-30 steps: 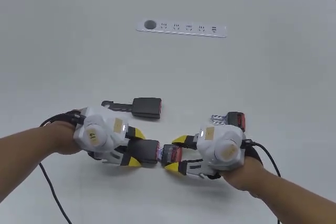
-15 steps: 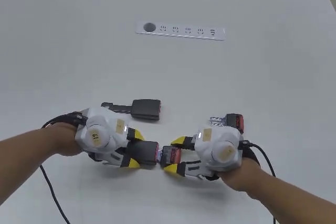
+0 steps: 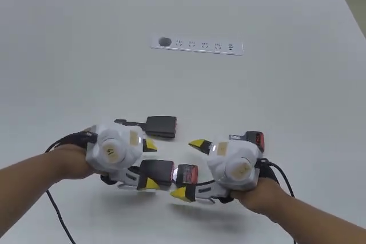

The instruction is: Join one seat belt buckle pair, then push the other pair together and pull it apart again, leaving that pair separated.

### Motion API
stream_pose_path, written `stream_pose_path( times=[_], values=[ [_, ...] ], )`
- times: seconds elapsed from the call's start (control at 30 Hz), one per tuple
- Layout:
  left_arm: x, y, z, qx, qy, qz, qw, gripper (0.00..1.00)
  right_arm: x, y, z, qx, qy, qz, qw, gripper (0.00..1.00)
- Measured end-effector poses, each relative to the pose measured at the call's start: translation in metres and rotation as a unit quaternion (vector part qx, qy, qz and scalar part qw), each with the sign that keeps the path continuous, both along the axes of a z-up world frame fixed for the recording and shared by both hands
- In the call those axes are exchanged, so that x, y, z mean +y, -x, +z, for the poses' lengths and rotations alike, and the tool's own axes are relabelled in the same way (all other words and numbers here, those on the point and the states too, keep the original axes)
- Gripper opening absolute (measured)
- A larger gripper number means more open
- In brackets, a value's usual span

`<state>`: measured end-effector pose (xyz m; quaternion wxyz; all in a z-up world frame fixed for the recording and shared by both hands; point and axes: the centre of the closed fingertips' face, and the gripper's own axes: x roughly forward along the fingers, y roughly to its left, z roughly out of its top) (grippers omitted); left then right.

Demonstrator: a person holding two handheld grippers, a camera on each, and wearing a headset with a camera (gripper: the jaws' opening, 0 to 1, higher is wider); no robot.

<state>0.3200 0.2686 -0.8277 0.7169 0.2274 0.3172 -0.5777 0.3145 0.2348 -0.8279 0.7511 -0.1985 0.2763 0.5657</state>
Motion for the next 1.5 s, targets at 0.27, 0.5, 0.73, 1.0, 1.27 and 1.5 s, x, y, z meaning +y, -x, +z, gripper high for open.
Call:
stream_pose_path(
  times=[0.27,0.5,0.73,1.0,1.27,1.5],
  values=[
    [0.001,-0.011,0.024,-0.028,0.026,0.032,0.9988,0.72,-0.008,-0.004,0.021,-0.025,-0.025,-0.022,0.9991,0.85],
    [0.001,-0.023,0.042,-0.042,0.048,0.052,0.9966,0.81,-0.028,-0.017,0.036,-0.032,-0.042,-0.062,0.9967,0.87],
    [0.007,-0.041,0.050,-0.053,0.051,0.066,0.9951,0.88,-0.069,-0.037,0.044,-0.042,-0.042,-0.106,0.9926,0.92],
    [0.016,-0.069,0.055,-0.075,0.035,0.065,0.9945,0.87,-0.126,-0.063,0.036,-0.034,-0.009,-0.137,0.9900,0.94],
    [0.019,-0.082,0.046,-0.072,0.017,0.040,0.9965,0.79,-0.164,-0.073,0.018,-0.003,0.020,-0.131,0.9911,0.90],
    [0.014,-0.089,0.022,-0.047,0.003,0.022,0.9986,0.75,-0.177,-0.071,0.002,0.028,0.050,-0.085,0.9947,0.87]
  ],
)
